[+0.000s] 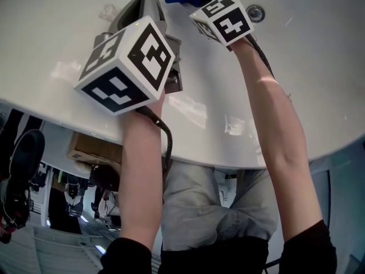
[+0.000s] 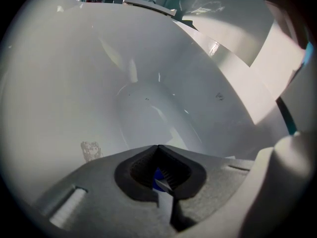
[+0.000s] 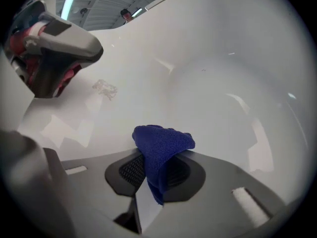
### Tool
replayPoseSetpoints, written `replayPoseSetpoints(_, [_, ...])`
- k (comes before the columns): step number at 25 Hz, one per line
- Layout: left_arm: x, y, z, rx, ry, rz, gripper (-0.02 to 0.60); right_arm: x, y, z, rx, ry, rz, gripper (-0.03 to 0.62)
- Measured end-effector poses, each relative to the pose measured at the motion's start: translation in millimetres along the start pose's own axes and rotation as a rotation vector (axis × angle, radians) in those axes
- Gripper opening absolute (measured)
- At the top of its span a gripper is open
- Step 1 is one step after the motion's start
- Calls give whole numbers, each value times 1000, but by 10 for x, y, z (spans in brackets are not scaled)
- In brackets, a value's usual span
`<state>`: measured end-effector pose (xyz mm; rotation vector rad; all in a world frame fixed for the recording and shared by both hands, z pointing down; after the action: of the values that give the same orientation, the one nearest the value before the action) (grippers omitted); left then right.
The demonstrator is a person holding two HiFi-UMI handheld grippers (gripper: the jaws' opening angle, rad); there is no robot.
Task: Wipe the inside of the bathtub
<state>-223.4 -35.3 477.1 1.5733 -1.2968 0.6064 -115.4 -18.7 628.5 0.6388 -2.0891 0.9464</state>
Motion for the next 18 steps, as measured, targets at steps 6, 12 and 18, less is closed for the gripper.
replayPoseSetpoints(6, [7, 34, -32, -15, 1, -14, 2, 252, 62, -160, 16, 67, 25, 75])
replayPoseSetpoints(12, [14, -44, -22, -19, 12, -26, 2, 282, 90, -180, -4, 105, 39, 75])
replayPoseSetpoints(18, [-21, -41, 30, 8, 46, -19, 2, 311, 257, -234, -30, 152, 89, 75])
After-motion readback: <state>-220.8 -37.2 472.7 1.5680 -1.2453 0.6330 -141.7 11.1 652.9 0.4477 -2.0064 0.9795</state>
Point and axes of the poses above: the fingertips, and each gripper's own axes: x forward along the fingers, y to its left, z out of its top, the point moved 8 cm from there along -x, backward along the fingers, and after that the axes turned 7 degrees about -z, right-handed, at the moved point
